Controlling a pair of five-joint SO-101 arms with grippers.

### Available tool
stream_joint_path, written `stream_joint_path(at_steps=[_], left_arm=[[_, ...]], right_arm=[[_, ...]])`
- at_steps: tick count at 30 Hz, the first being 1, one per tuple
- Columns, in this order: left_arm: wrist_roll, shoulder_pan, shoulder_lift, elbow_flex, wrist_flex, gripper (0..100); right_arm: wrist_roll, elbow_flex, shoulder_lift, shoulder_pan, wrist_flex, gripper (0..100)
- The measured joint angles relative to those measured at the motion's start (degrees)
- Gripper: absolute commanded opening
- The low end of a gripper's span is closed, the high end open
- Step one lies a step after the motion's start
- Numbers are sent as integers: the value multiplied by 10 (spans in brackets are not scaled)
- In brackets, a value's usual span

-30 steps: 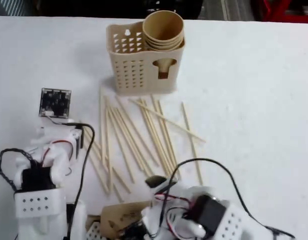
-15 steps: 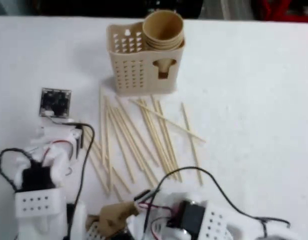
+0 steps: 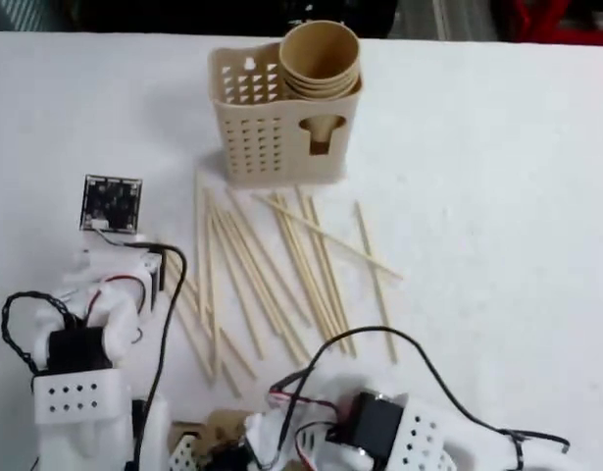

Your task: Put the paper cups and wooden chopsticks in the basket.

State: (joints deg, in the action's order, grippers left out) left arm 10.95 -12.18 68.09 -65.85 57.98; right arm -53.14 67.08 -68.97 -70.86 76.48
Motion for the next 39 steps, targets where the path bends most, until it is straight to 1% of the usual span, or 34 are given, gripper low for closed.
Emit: stream_joint_path(at_steps=[5, 15, 21, 24, 29, 32, 39], left_arm=[[0, 0, 0, -1, -6, 151], [0, 0, 0, -4, -8, 151], [0, 0, 0, -4, -8, 151], [0, 0, 0, -11, -12, 151], [0, 0, 0, -32, -41, 151], [0, 0, 0, -32, -45, 149], [0, 0, 0, -33, -46, 147]], right_arm=[[0, -84, 0, 81, 51, 19], [-1, -252, 0, 218, 169, 19], [4, -351, -4, 277, 207, 19], [29, -402, -3, 318, 201, 19], [92, -477, 18, 360, 148, 19], [137, -527, 69, 394, 109, 19], [208, -686, 222, 457, 4, 20]])
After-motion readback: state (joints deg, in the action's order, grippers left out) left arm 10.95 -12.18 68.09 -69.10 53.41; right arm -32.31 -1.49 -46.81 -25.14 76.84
